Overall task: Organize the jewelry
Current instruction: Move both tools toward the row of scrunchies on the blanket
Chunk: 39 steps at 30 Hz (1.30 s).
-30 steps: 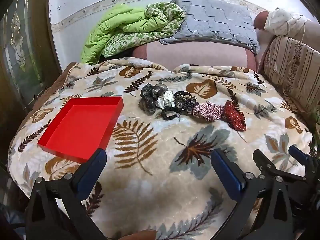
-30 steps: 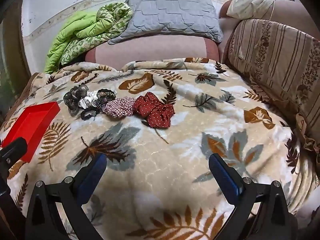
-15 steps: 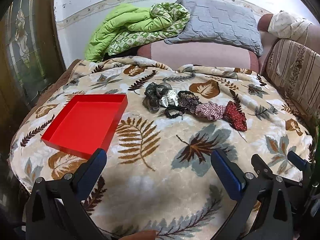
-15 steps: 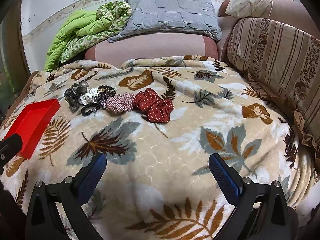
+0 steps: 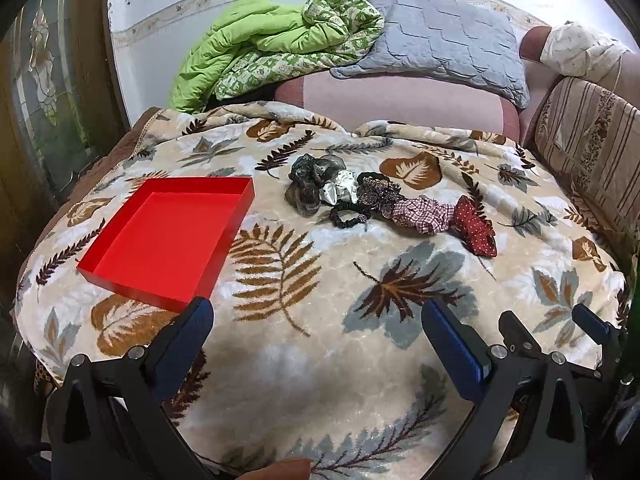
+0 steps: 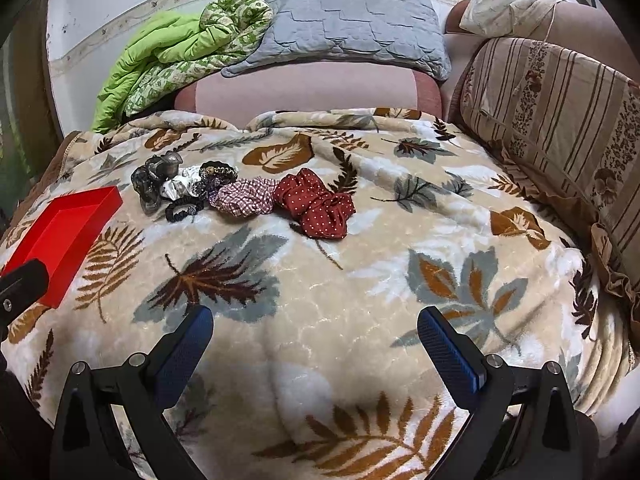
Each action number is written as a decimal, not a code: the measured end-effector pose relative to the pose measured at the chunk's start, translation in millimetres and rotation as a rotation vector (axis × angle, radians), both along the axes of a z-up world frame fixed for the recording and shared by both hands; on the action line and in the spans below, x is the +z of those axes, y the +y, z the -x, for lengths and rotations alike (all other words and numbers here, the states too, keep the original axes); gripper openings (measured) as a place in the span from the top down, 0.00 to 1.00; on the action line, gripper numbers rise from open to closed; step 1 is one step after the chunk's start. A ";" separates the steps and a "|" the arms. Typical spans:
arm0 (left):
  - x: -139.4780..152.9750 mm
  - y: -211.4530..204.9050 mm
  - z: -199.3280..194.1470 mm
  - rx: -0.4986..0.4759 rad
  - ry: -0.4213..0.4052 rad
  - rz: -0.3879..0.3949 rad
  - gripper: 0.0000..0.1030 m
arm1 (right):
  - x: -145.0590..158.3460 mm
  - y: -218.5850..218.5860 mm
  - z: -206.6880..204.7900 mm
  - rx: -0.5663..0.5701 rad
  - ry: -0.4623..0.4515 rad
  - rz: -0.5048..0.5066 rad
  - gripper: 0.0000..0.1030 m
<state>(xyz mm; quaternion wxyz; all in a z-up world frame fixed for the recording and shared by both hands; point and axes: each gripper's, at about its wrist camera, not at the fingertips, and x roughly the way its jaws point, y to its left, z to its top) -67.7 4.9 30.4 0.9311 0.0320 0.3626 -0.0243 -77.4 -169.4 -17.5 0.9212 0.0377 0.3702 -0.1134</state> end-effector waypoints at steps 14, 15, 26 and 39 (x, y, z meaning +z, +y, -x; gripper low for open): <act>-5.3 2.4 1.3 0.006 0.007 0.015 0.00 | -3.0 0.1 -0.5 -0.003 0.008 0.003 0.00; -5.9 3.4 3.2 0.014 0.006 0.020 0.00 | -2.9 -0.2 -0.4 -0.005 0.010 0.004 0.00; -5.8 7.0 44.4 -0.009 0.027 -0.010 0.00 | 12.2 -10.4 1.7 -0.045 0.022 0.005 0.00; -5.1 7.6 63.6 -0.081 0.057 0.007 0.00 | 24.8 -20.8 -13.7 -0.063 0.029 -0.017 0.00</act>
